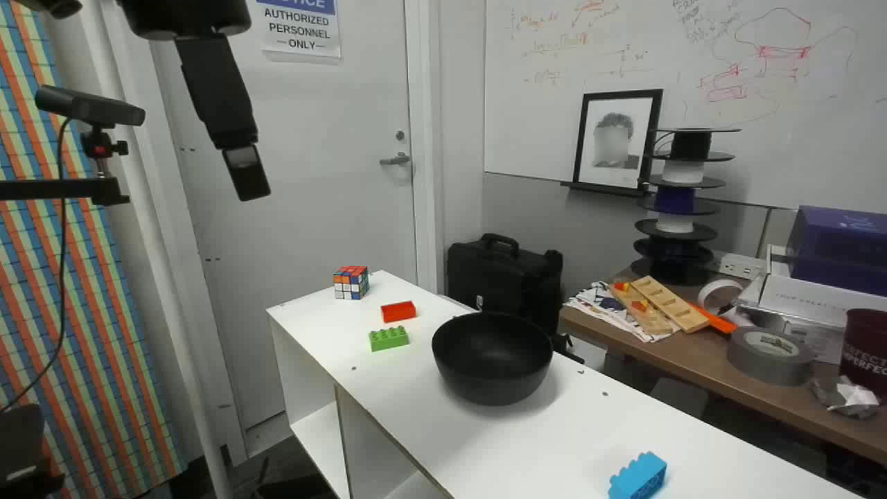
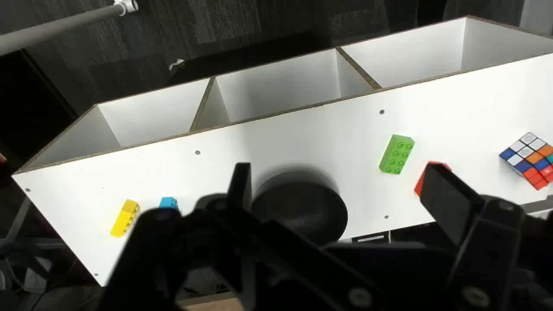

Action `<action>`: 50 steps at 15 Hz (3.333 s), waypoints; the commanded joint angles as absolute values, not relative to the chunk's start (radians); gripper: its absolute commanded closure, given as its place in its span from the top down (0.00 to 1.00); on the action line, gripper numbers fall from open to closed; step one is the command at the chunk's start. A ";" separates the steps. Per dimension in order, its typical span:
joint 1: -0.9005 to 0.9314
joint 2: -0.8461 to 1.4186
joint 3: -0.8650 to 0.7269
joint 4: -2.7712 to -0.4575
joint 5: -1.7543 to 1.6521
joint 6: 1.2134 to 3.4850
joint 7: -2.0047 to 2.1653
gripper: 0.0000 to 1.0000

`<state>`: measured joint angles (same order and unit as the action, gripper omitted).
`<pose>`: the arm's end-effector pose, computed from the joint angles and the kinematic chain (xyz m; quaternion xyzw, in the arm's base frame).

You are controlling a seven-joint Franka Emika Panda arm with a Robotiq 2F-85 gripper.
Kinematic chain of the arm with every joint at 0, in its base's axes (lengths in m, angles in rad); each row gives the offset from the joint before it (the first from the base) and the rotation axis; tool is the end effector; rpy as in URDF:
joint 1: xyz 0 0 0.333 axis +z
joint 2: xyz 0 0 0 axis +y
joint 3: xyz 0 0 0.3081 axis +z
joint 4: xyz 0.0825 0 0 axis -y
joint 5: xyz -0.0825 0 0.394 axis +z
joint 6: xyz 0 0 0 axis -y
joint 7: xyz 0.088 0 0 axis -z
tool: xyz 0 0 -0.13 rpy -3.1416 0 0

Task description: Pick up the blue, green, yellow and red objects and put them in the bowl

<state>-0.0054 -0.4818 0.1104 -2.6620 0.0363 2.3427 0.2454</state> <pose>0.4066 0.0408 0.3712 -0.9930 0.0856 -0.0810 0.0022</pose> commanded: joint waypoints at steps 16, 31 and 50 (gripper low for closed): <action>-0.002 -0.487 0.106 -2.653 0.034 2.340 0.247 1.00; 0.033 0.126 0.213 -2.418 -0.284 2.811 0.599 1.00; 0.224 0.831 0.077 -1.757 0.126 2.727 0.480 1.00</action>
